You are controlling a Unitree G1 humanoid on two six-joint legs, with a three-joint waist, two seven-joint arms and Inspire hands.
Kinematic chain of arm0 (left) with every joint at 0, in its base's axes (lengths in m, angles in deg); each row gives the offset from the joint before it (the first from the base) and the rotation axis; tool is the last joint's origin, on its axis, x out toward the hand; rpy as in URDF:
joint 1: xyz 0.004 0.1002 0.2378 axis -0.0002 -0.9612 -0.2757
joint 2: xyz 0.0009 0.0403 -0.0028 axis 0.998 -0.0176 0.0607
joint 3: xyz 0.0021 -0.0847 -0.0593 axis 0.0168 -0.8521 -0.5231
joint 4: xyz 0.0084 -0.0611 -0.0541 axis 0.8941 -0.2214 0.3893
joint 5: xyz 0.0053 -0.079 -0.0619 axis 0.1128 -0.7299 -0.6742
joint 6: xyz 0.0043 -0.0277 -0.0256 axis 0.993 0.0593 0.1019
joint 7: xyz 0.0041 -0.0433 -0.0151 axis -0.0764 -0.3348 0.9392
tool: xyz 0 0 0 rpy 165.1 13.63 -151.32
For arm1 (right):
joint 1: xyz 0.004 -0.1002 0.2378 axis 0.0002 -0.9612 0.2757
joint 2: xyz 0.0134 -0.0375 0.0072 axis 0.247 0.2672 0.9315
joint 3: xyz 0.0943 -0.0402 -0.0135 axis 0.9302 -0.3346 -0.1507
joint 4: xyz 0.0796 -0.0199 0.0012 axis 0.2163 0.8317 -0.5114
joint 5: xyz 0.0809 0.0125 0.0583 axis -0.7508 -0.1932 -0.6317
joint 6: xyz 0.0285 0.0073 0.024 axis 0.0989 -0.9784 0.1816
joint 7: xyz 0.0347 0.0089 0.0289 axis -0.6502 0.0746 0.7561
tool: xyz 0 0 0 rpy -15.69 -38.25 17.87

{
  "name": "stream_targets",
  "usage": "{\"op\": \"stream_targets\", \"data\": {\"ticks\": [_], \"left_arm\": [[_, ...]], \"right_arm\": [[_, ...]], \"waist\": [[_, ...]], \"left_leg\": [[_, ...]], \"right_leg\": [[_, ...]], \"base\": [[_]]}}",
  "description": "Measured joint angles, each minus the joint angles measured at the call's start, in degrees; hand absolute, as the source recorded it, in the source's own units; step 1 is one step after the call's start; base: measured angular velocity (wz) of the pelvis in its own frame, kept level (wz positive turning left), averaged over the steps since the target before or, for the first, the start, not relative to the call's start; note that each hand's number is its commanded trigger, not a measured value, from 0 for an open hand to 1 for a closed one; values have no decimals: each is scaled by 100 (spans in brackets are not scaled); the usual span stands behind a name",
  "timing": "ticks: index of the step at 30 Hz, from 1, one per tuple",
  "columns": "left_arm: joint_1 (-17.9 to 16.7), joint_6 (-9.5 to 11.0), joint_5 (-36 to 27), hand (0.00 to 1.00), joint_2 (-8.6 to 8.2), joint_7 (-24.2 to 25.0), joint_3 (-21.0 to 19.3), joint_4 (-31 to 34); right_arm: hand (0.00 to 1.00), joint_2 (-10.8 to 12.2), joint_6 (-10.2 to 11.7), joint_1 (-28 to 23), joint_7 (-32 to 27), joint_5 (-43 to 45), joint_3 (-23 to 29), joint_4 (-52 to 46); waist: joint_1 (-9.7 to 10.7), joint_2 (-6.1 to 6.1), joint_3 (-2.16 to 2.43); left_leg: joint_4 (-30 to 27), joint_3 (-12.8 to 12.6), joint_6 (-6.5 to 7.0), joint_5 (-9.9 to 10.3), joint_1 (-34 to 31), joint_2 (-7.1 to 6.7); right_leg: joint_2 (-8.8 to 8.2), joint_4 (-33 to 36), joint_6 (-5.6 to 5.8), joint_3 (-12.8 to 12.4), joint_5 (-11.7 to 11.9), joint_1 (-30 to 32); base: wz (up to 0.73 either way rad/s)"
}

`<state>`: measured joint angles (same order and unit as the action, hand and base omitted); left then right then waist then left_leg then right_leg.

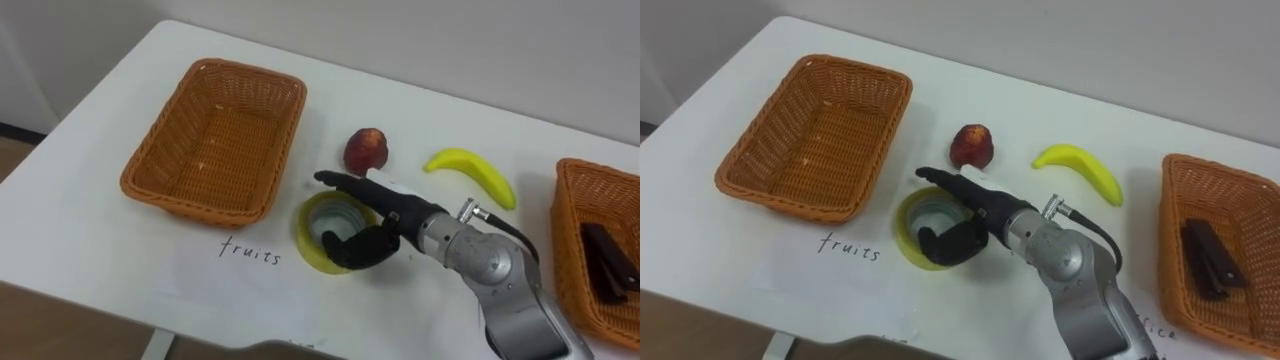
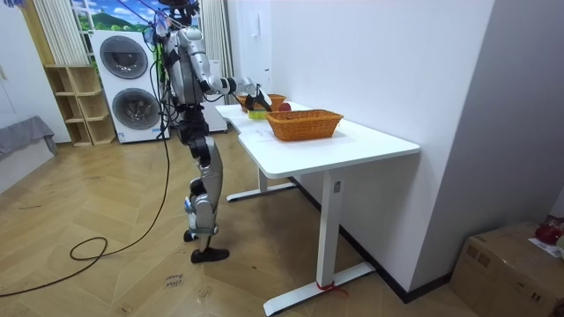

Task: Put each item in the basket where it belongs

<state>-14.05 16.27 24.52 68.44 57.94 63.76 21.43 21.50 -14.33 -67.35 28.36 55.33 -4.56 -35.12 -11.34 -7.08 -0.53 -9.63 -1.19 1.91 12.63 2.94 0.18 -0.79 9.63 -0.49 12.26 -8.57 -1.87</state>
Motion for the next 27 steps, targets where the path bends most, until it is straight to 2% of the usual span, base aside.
{"op": "stream_targets", "data": {"ticks": [8, 27], "left_arm": [[44, -1, -1, 0, 9, 29, -5, -2], [170, -47, 4, 0, 19, 59, -15, -128]], "right_arm": [[100, -1, -40, 184, 7, 271, -6, 174], [100, -2, -56, 184, 38, 353, -53, 225]], "waist": [[-22, -28, -4], [-40, -33, -1]], "left_leg": [[3, 2, 0, 0, 1, -2], [0, 0, 1, 0, 0, -5]], "right_leg": [[1, -5, 0, -58, 0, 1], [6, -4, 0, -89, 0, 1]], "base": [[0], [0]]}}
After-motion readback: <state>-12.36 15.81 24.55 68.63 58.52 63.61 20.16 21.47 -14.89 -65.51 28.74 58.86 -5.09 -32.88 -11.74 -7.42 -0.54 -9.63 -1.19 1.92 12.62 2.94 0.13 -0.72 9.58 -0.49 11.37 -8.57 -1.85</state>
